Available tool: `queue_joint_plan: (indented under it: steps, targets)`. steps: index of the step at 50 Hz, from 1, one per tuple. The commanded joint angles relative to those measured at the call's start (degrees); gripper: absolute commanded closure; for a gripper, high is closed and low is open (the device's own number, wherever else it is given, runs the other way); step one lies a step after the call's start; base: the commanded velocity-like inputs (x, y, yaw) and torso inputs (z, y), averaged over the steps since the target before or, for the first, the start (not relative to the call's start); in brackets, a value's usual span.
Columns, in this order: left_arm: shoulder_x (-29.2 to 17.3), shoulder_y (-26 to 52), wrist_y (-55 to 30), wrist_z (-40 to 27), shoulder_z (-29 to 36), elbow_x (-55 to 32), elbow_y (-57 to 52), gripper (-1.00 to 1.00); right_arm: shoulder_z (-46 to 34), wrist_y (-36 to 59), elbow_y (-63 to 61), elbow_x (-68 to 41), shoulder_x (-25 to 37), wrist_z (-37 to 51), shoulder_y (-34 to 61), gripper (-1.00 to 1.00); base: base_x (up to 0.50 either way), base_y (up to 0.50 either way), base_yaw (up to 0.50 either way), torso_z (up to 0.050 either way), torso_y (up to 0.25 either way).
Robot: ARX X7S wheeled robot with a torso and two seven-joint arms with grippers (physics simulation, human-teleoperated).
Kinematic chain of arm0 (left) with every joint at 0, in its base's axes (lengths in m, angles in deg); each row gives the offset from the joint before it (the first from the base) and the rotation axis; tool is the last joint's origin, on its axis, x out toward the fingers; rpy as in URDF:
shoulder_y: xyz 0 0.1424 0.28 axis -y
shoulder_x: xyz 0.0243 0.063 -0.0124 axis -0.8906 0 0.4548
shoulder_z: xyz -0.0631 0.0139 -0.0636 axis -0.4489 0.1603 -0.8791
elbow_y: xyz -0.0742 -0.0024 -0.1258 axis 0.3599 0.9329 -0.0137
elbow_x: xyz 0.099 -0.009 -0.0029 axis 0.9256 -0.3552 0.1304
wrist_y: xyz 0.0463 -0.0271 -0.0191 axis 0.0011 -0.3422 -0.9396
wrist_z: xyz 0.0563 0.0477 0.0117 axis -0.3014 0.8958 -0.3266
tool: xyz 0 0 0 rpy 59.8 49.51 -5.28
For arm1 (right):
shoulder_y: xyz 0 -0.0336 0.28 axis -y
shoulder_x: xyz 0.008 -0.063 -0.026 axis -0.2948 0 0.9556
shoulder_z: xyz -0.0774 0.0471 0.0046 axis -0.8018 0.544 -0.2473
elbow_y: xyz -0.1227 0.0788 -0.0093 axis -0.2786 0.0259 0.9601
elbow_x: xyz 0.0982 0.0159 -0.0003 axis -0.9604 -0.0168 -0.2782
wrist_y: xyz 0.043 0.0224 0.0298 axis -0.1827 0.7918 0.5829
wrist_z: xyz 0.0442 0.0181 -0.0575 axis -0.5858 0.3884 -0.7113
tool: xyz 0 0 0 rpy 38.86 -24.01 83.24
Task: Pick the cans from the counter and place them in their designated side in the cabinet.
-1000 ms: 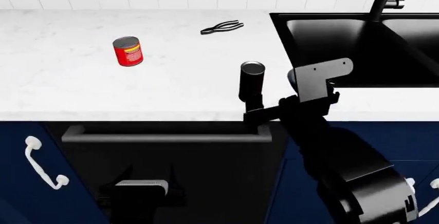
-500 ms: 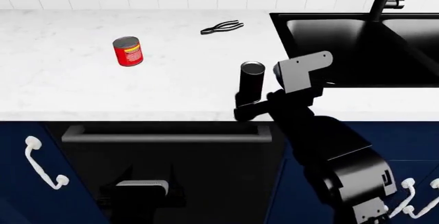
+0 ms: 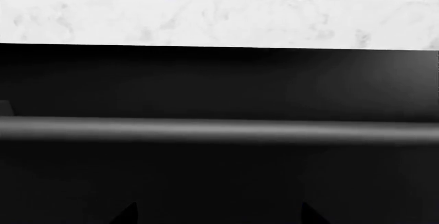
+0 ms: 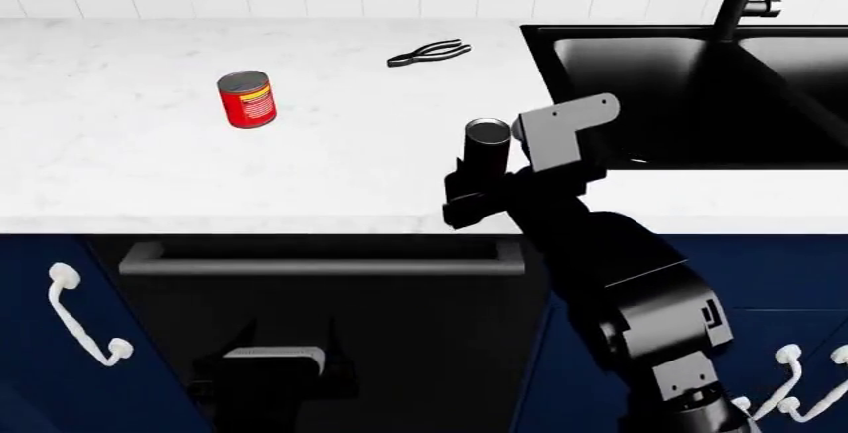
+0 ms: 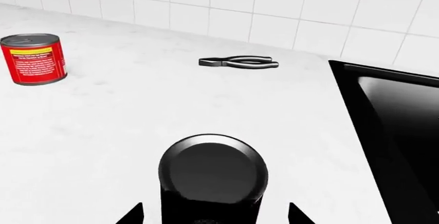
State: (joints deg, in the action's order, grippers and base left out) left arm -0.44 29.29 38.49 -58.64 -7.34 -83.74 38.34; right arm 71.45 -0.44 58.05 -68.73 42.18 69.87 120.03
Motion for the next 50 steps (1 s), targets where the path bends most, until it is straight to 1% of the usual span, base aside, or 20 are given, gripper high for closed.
queue_joint_plan:
  steps: [1,14,27,28,33,39,45,50]
  targets:
    - [-0.24,-0.48,0.36,-0.48,0.5,-0.09,-0.4,-1.0,-1.48,-3.05,5.62,1.02,-0.54,-0.51,1.81,-1.0,0.0,0.0,0.0,0.0,0.0]
    - [-0.56,0.08,0.67,-0.53,0.9,-0.51,0.23,-1.0,-1.9,-4.9,11.09,0.5,-2.09,-1.23,4.36,-1.0,0.0,0.0,0.0,0.0,0.0]
    - [-0.89,0.13,0.71,-0.83,1.29,-0.85,0.09,-1.0,-1.64,-11.51,25.14,1.16,-4.88,-1.57,10.59,-1.0,0.0,0.0,0.0,0.0,0.0]
    - [-0.9,0.1,0.74,-0.87,1.31,-0.87,0.05,-1.0,-1.66,-11.69,25.76,1.12,-4.95,-1.6,10.84,1.0,0.0,0.0,0.0,0.0,0.0]
    - [-0.94,-0.1,0.86,-1.14,1.3,-1.15,-0.29,-1.0,-1.67,-9.86,25.41,0.5,-4.36,-1.24,10.71,1.0,0.0,0.0,0.0,0.0,0.0]
    - [-0.93,0.33,0.12,-1.41,0.97,-2.1,-0.21,-1.0,-0.66,-6.03,21.16,-0.48,-2.71,0.66,9.22,1.0,0.0,0.0,0.0,0.0,0.0]
    - [-1.07,0.54,-1.39,-1.52,0.55,-3.64,-1.09,-1.0,2.73,0.79,8.18,-3.82,0.22,2.98,6.73,1.0,0.0,0.0,0.0,0.0,0.0]
    - [-2.18,0.29,-4.95,-1.32,0.56,-5.47,-4.59,-1.0,8.69,6.1,-2.92,-7.68,2.48,5.94,4.76,1.0,0.0,0.0,0.0,0.0,0.0]
